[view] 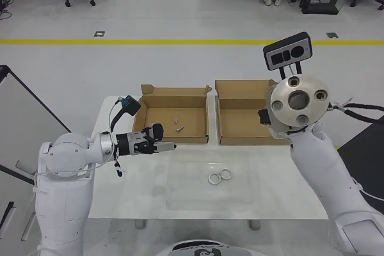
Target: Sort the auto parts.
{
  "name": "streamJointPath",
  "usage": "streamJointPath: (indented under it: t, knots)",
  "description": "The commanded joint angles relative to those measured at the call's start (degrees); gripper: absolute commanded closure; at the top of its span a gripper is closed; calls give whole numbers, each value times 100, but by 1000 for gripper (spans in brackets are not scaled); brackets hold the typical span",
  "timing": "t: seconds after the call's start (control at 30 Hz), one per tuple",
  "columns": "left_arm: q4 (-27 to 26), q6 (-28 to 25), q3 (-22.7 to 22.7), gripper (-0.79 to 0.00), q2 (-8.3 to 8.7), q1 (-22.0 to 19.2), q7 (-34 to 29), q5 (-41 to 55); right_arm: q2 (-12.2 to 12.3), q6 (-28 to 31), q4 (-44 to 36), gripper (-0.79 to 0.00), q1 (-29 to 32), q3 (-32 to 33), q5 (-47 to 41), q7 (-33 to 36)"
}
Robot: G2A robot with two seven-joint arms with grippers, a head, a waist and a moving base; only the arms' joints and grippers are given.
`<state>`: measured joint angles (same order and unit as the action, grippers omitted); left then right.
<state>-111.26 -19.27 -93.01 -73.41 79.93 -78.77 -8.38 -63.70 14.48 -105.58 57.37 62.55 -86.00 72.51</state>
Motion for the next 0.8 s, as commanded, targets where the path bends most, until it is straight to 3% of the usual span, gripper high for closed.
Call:
streamJointPath:
  t: [0.0, 0.63, 0.77]
  knots:
    - [0, 0, 0, -785, 0, 0, 0, 0, -36, -55, 3, 0, 23, -15, -204, 45]
    - [0, 0, 0, -785, 0, 0, 0, 0, -61, -96, 30, 0, 25, -11, -259, 75]
    - [0, 0, 0, -785, 0, 0, 0, 0, 12, -245, 160, 0, 173, 343, 766, -265]
